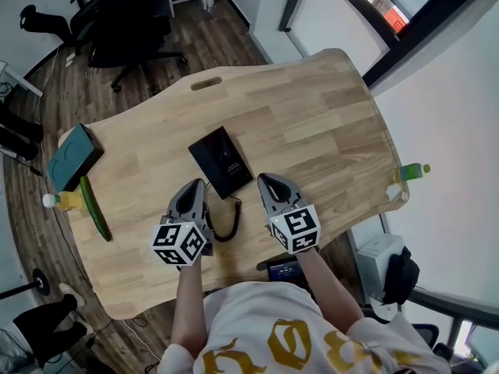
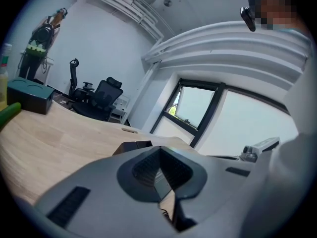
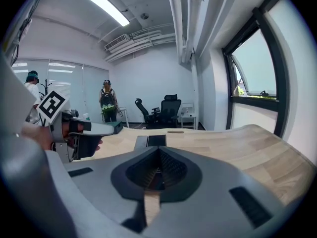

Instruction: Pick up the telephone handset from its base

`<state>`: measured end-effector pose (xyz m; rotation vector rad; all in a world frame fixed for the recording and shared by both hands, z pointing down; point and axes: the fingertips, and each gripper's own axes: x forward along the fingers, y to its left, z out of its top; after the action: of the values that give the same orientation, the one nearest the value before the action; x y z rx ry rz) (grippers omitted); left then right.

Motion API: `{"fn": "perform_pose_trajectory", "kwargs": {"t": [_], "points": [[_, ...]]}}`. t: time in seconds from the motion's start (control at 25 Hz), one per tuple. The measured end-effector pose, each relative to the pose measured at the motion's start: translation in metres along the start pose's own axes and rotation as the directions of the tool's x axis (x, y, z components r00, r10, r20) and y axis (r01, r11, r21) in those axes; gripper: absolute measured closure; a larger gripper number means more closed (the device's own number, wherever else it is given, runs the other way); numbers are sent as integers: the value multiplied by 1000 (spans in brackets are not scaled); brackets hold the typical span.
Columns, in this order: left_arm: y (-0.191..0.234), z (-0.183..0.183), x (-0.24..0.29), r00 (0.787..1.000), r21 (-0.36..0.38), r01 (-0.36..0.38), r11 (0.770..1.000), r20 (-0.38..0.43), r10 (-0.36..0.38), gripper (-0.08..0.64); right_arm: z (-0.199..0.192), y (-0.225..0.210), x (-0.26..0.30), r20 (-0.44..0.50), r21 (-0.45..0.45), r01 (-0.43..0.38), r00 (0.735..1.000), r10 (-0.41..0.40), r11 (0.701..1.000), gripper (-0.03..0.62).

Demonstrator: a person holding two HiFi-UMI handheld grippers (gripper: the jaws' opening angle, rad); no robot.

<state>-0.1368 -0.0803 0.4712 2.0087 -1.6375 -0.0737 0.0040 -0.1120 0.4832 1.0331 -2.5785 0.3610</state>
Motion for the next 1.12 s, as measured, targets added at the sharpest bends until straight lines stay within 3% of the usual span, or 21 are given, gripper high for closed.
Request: {"fn": "perform_pose_trajectory", "kwargs": {"t": [0.84,1.12], "points": [[46,-52,27,989,-114,-77,990,-134,62,554,-25,-9,44,-56,78,-92,994,96,993,586],[53,-61,39,988,-171,-66,983,-146,41,554,-34,-9,58,-92,70,-116,988,122,991,586]]}}
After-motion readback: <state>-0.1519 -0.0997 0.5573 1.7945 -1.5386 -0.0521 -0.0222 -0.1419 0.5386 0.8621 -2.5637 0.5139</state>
